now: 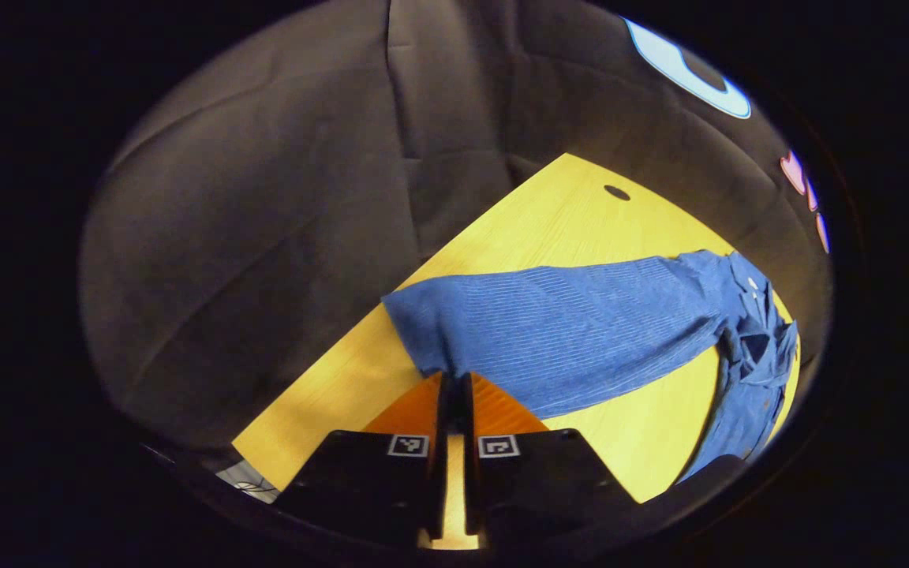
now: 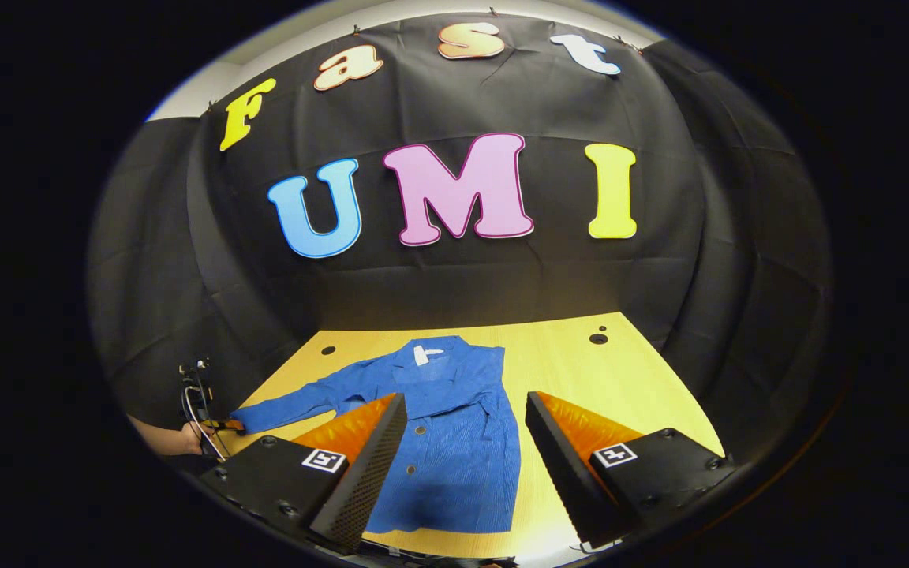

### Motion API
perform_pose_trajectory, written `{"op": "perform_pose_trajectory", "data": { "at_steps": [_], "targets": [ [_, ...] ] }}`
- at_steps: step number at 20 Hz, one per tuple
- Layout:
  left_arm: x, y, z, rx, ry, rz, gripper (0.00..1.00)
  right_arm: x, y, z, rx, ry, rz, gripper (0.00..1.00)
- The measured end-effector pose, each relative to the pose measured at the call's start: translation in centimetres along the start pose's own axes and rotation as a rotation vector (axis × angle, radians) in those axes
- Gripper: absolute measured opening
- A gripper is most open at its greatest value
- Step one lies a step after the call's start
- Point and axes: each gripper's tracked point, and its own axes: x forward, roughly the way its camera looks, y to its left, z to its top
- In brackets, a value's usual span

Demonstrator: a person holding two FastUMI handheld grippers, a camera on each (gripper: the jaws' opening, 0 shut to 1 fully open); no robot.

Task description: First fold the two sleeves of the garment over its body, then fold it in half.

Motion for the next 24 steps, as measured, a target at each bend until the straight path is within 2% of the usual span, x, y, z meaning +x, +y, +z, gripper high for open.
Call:
{"op": "perform_pose_trajectory", "data": {
  "at_steps": [2, 5, 7, 8, 11, 14, 16, 19, 21, 23, 24],
  "targets": [
    [-0.4, -0.4, -0.2, -0.028, 0.002, -0.048, 0.0, 0.0, -0.2, -0.4, -0.02, 0.013, -0.003, 0.97],
    [-0.5, -0.8, -0.4, -0.051, 0.02, -0.053, 0.0, 0.1, -0.8, -1.3, -0.019, 0.04, -0.005, 0.97],
    [-1.6, -3.1, 0.6, -0.055, -0.008, -0.094, 0.0, 0.3, -1.5, -1.7, -0.014, 0.049, -0.011, 0.97],
    [-2.5, -5.1, 1.5, -0.047, -0.037, -0.137, 0.0, 0.3, -2.0, -2.0, -0.011, 0.052, -0.014, 0.97],
    [-6.5, -13.4, 3.8, 0.029, -0.106, -0.3, 0.0, 0.3, -3.7, -2.3, -0.006, 0.058, -0.027, 0.97],
    [-9.7, -25.9, 4.5, 0.142, -0.15, -0.487, 0.0, 0.3, -6.1, -2.4, 0.002, 0.051, -0.056, 0.97],
    [-12.1, -34.8, 3.0, 0.208, -0.133, -0.617, 0.0, 0.2, -7.6, -3.1, 0.021, 0.061, -0.075, 0.97],
    [-15.6, -46.2, -1.0, 0.275, -0.077, -0.77, 0.0, 0.5, -8.7, -5.0, 0.077, 0.101, -0.076, 0.97],
    [-16.6, -51.6, -4.6, 0.316, -0.028, -0.835, 0.0, 0.7, -8.9, -6.6, 0.084, 0.132, -0.073, 0.97],
    [-16.2, -55.9, -6.7, 0.348, 0.003, -0.851, 0.0, 0.8, -9.3, -7.7, 0.084, 0.149, -0.07, 0.97],
    [-15.7, -56.2, -7.1, 0.365, 0.009, -0.848, 0.04, 1.0, -9.4, -8.3, 0.088, 0.158, -0.068, 0.97]
  ]
}}
